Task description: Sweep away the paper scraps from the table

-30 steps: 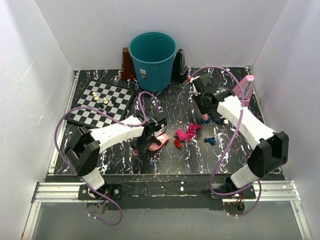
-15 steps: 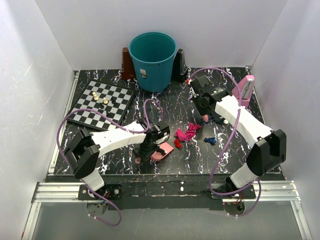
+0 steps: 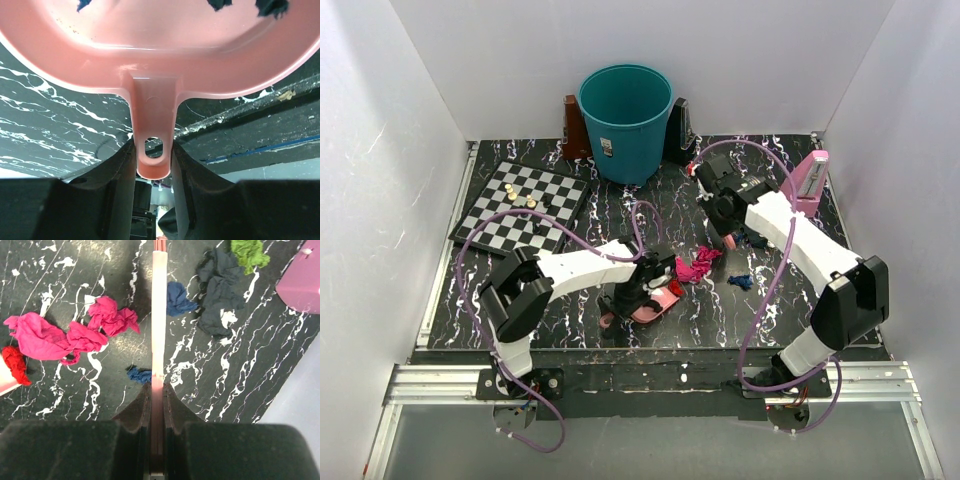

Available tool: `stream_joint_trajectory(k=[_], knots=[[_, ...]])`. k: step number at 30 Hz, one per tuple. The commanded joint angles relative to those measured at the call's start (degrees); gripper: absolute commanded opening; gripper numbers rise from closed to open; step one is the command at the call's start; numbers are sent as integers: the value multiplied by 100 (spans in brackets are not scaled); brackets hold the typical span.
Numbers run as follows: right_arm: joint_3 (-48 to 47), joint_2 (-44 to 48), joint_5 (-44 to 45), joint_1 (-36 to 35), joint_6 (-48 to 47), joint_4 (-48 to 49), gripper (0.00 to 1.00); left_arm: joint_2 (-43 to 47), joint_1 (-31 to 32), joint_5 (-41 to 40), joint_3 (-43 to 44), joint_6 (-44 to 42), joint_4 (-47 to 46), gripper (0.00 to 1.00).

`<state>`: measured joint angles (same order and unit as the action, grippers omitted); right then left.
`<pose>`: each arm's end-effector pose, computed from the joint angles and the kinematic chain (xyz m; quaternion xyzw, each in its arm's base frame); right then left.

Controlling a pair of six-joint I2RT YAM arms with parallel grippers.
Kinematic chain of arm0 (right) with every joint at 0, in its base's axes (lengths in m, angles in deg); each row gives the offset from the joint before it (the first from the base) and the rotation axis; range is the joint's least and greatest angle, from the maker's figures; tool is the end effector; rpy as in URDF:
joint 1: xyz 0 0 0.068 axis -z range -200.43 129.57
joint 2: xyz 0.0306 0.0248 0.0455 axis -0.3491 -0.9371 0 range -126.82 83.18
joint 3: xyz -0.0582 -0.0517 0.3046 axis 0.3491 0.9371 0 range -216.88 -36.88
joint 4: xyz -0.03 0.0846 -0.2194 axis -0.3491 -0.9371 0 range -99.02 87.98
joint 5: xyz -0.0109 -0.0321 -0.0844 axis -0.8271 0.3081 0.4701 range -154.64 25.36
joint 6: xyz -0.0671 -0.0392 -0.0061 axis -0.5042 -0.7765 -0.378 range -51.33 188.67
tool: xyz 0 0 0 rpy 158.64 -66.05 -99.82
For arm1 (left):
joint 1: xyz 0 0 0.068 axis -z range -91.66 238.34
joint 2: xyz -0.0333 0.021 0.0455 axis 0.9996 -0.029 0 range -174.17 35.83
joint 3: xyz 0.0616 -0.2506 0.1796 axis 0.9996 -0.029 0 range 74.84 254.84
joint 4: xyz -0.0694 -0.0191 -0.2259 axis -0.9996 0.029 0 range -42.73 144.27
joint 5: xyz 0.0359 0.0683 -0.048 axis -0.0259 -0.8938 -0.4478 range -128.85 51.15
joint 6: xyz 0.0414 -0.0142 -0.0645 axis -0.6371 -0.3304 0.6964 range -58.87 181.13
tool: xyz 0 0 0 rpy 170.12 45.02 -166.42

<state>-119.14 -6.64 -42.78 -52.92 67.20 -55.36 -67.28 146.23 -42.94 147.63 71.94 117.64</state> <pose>0.2746 0.1456 0.3323 -0.2320 0.9228 -0.1110 0.2868 0.1543 -0.2370 0.2157 -0.4004 -0.9109 -0.0819 0.0568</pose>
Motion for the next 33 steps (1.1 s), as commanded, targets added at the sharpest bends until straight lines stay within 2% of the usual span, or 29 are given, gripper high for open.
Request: stream_joint_trajectory(k=[1,5,8,10,12,17,22,28,33], knots=[[25,-114,-348,-187,94,-98,1,-156,30,-302,411,-158,126,21],[184,-45,-1077,-468,314,34,1,-280,29,-364,569,-184,135,21],[175,210,-2139,-557,472,157,1,-280,30,-364,578,-211,100,21],[105,552,-3203,-557,508,297,1,-271,30,-399,587,-211,100,21],[61,956,-3487,-557,630,455,1,-280,30,-408,587,-202,82,20],[-554,1090,-2252,-539,569,-316,1,-306,30,-407,578,-158,21,20],[-283,1159,-1274,-513,631,-230,1,-262,30,-320,569,-88,-207,20],[166,774,-667,-521,771,-106,1,-332,30,-249,657,-105,-199,20],[403,246,-709,-723,789,-388,1,-394,30,-355,684,-105,-137,20]])
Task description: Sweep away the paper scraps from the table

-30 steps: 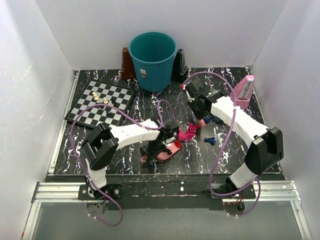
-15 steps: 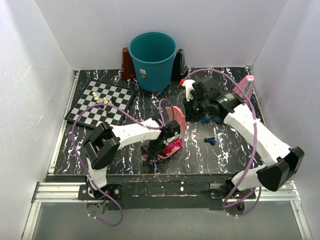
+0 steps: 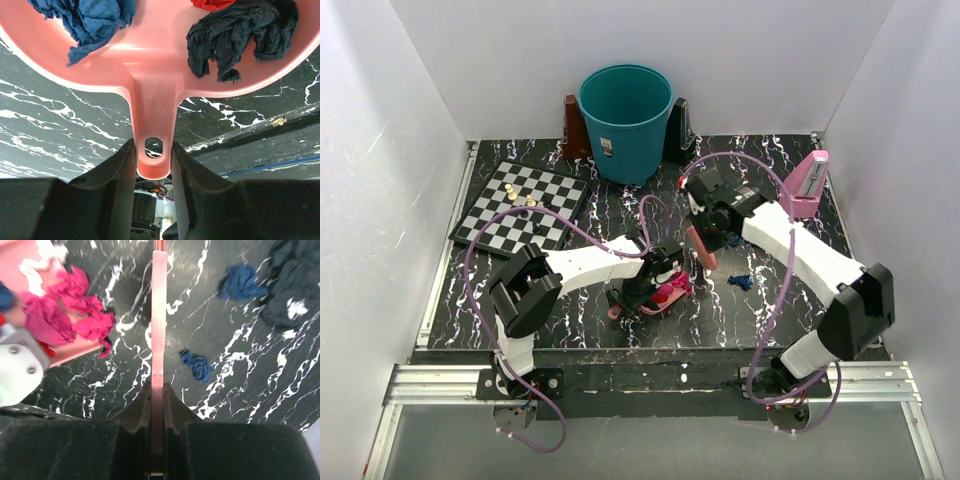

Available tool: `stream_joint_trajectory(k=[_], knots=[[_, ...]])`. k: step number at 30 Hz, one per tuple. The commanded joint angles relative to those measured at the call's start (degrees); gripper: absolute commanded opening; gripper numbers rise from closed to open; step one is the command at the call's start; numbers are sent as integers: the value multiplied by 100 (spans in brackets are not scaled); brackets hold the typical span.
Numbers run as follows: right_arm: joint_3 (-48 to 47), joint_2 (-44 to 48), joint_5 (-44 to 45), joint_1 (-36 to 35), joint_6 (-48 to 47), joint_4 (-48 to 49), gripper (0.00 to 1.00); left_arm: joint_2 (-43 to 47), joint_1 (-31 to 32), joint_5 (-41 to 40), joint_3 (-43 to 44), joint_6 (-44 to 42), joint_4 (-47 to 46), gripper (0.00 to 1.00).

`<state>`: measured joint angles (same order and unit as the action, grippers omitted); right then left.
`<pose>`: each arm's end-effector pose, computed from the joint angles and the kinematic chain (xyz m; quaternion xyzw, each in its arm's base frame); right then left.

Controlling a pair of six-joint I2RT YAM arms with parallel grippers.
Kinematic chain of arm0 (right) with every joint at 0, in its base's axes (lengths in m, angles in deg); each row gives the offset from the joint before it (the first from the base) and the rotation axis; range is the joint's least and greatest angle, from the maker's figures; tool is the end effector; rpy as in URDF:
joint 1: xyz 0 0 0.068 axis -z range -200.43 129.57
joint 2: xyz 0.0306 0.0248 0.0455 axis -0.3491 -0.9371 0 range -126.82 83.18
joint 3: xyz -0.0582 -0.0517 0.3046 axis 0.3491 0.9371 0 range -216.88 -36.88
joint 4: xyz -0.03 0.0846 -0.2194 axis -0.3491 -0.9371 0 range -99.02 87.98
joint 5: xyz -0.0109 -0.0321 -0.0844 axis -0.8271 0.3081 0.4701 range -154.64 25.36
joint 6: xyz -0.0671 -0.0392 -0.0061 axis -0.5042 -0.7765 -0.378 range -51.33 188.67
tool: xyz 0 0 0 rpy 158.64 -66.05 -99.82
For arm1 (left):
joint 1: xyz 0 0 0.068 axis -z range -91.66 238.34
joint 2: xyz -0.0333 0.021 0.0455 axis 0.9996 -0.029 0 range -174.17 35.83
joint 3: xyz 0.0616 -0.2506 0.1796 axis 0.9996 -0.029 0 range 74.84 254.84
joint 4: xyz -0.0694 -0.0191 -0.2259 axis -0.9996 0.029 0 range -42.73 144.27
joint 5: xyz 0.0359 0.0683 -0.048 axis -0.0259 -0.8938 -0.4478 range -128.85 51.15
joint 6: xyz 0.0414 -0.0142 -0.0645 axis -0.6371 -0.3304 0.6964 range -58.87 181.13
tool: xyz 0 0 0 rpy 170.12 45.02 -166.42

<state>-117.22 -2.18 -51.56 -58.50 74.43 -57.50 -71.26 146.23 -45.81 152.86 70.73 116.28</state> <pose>0.2350 0.1650 0.3390 -0.2395 0.9309 -0.0079 0.2758 0.1720 -0.2591 0.2142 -0.4112 -0.9068 -0.0894 0.0248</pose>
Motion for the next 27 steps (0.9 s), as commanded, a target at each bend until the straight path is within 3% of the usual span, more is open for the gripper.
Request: stream_joint_trajectory(k=[1,7,13,16,21,27], knots=[[255,-200,-84,-201,66,-104,1,4,30,-60,161,15,-2,20],[519,-34,-1912,-360,-4,704,1,-93,30,-33,249,-11,-19,20],[203,370,-2293,-307,-198,688,1,-172,30,-60,302,-29,-98,19],[62,695,-2065,-149,-198,539,1,-155,30,-112,328,6,-177,19],[-132,1091,-651,88,-93,-6,1,3,30,-235,345,68,-362,19],[263,1838,517,352,285,380,1,346,30,-455,451,59,-503,19]])
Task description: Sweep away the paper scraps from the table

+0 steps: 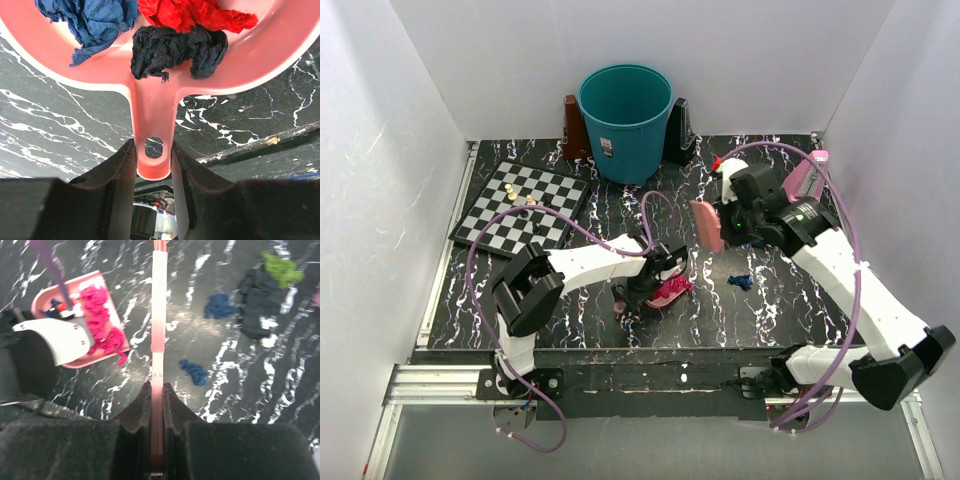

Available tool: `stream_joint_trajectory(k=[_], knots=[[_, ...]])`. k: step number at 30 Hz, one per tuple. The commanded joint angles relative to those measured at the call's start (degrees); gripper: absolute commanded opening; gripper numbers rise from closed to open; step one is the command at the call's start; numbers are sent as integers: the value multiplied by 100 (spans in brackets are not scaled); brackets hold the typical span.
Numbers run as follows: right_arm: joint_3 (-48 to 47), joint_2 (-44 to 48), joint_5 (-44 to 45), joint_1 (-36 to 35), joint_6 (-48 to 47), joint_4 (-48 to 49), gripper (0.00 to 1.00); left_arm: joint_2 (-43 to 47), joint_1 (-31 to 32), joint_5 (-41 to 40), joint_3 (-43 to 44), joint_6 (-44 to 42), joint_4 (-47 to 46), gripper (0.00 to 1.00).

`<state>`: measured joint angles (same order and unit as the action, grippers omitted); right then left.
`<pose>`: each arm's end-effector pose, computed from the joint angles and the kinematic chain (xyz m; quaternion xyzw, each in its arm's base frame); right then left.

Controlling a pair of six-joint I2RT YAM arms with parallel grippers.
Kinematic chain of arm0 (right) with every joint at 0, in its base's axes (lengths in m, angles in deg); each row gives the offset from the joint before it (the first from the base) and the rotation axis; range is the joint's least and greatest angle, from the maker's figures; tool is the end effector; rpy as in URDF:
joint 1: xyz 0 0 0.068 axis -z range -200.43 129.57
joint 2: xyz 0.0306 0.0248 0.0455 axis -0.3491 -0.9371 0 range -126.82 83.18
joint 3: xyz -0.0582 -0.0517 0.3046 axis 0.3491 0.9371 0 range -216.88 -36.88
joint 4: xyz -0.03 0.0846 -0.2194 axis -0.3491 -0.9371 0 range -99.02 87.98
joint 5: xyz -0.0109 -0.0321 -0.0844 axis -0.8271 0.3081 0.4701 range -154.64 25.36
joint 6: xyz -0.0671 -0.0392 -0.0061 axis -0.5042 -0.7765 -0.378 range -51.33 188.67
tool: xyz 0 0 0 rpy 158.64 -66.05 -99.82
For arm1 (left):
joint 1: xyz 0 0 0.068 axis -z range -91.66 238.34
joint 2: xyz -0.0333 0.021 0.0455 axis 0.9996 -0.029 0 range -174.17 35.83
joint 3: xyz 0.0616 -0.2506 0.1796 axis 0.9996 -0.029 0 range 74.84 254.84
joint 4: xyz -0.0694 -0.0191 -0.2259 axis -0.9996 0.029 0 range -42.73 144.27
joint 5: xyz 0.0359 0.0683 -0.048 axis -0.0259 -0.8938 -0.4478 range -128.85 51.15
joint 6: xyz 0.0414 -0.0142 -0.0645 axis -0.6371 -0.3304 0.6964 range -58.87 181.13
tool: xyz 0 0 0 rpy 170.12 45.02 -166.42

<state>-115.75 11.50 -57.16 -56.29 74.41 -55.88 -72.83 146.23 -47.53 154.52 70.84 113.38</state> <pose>0.1908 0.1273 0.3898 -0.2177 0.9018 0.0740 0.3659 0.1819 -0.2710 0.2114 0.4096 0.9080 0.0875 0.0053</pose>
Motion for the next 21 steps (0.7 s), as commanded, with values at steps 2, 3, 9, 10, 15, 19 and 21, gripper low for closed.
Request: stream_joint_trajectory(k=[2,3,9,10,15,19,21], knots=[[284,689,1665,175,532,367,1,574,21,-370,373,57,-169,20],[354,812,2016,184,655,446,1,609,29,-431,451,57,-151,19],[706,1384,2750,298,1043,676,1,574,30,-537,1197,-40,191,20],[750,1420,2680,325,1061,676,1,539,21,-598,1373,-49,270,20],[1022,1507,2461,360,1272,605,1,311,-154,-608,2305,-119,535,20],[1461,1797,2091,360,1395,719,1,-5,-444,-354,3191,-207,754,20],[1646,1929,1959,360,1456,746,1,-294,-611,-160,3876,-216,1069,21]])
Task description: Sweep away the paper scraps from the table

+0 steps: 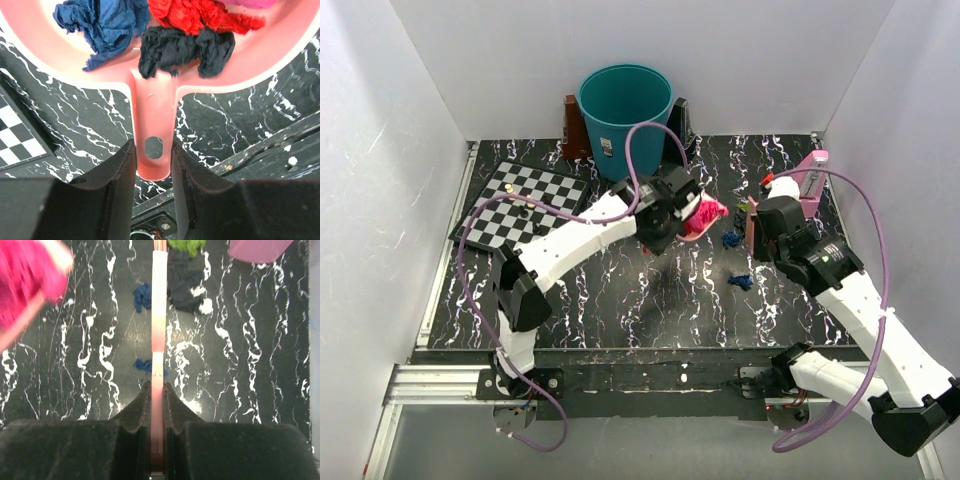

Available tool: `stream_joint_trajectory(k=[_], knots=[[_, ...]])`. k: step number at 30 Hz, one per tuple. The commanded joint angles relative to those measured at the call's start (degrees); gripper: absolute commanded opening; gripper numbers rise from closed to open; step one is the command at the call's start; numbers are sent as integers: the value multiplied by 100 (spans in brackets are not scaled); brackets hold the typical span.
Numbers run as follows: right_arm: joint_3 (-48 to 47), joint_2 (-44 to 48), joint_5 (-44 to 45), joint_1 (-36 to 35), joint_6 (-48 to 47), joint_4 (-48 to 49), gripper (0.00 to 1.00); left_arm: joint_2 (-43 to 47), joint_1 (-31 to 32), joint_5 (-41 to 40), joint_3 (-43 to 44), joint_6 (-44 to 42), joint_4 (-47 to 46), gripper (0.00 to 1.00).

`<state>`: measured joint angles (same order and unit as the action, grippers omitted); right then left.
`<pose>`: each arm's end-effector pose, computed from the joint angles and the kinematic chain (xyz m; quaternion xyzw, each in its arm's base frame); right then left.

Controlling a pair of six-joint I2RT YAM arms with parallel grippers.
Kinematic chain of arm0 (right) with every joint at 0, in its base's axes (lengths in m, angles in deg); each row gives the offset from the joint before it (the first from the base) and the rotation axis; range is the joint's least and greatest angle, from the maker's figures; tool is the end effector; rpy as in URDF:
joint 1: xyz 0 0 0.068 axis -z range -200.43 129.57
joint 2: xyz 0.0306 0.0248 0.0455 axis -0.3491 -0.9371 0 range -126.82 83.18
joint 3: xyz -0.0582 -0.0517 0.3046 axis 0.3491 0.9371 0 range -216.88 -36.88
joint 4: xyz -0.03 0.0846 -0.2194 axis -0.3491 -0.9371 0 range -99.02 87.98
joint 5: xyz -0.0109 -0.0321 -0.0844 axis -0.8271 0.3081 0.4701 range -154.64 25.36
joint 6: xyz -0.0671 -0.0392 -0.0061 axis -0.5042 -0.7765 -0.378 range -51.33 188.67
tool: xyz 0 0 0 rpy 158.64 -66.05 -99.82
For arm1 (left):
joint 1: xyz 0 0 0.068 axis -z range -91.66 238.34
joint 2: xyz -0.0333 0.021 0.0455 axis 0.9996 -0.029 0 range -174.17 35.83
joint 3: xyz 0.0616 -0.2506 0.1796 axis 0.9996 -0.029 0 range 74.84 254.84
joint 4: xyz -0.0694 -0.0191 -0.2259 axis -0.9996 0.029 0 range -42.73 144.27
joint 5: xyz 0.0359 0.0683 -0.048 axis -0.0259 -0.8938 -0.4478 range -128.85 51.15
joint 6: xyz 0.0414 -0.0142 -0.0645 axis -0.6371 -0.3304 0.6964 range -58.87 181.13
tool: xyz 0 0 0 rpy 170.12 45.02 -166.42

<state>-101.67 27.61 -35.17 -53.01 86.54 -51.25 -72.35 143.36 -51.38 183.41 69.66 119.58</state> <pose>0.1473 0.0553 0.3759 -0.0056 0.8831 -0.0345 0.4679 0.2281 -0.3009 0.3343 0.3716 0.9088 0.0094 0.1895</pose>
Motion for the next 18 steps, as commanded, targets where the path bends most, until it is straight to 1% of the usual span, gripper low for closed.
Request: stream_joint_trajectory(k=[1,3,4,5,8,9,12,18], knots=[[344,380,-275,32,261,283,1,-535,-387,330,1477,-98,650,21],[537,494,-302,32,331,283,1,-1010,-466,418,2522,-71,1151,21],[625,547,-302,41,357,283,1,-1195,-527,453,2929,-63,1258,21],[687,608,-319,41,375,291,1,-1197,-606,541,2985,16,1094,23],[810,766,-372,41,445,283,1,-1258,-975,1575,3214,262,899,23],[819,802,-407,41,463,291,1,-1284,-1098,1770,3283,350,855,22],[793,881,-504,41,463,300,1,-1381,-1345,1983,3538,500,802,22],[802,864,-548,50,411,318,1,-1381,-1784,2667,3653,728,503,22]])
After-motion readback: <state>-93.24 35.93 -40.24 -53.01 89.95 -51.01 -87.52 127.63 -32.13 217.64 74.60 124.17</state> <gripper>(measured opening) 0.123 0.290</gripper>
